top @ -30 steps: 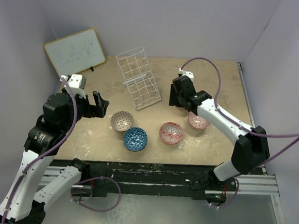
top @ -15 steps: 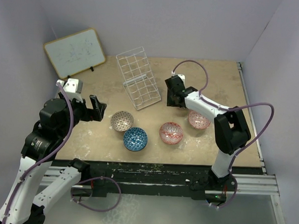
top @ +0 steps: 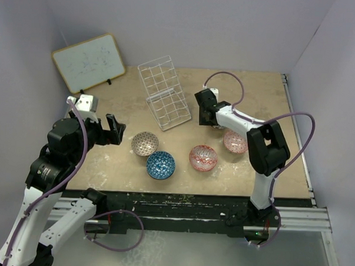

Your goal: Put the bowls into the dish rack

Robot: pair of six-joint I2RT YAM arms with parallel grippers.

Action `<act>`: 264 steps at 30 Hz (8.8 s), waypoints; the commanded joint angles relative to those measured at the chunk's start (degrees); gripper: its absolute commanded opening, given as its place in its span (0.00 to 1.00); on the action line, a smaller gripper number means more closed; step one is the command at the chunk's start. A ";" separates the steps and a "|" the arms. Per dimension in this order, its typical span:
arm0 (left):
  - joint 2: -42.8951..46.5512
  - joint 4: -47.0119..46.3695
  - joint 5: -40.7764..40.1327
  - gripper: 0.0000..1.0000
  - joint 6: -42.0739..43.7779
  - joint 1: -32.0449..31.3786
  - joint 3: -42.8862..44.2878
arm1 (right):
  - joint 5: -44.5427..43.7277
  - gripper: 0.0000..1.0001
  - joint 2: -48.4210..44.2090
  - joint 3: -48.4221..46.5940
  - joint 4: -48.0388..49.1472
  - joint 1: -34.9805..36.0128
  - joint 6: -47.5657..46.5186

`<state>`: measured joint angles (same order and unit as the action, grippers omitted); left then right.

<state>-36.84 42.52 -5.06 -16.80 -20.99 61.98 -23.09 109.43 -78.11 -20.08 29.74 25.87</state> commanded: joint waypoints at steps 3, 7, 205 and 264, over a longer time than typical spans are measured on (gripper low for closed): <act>0.23 -1.57 -1.50 0.99 0.96 0.37 0.32 | -2.37 0.35 1.07 -3.23 0.74 -1.15 -1.34; 0.23 -1.72 -1.88 0.99 1.07 0.36 0.43 | -3.54 0.26 2.27 -4.55 -0.14 -1.17 -1.60; 4.94 0.33 6.01 0.99 6.90 0.35 0.12 | 3.06 0.46 22.09 19.98 127.38 -1.17 72.44; 4.00 -0.07 5.96 0.99 5.37 0.38 1.76 | -1.74 0.98 -26.98 6.57 13.02 4.15 13.34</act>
<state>-32.38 45.89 0.30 -11.11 -20.99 62.65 -20.58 84.82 -66.89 13.93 29.56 54.81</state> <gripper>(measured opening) 0.990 0.997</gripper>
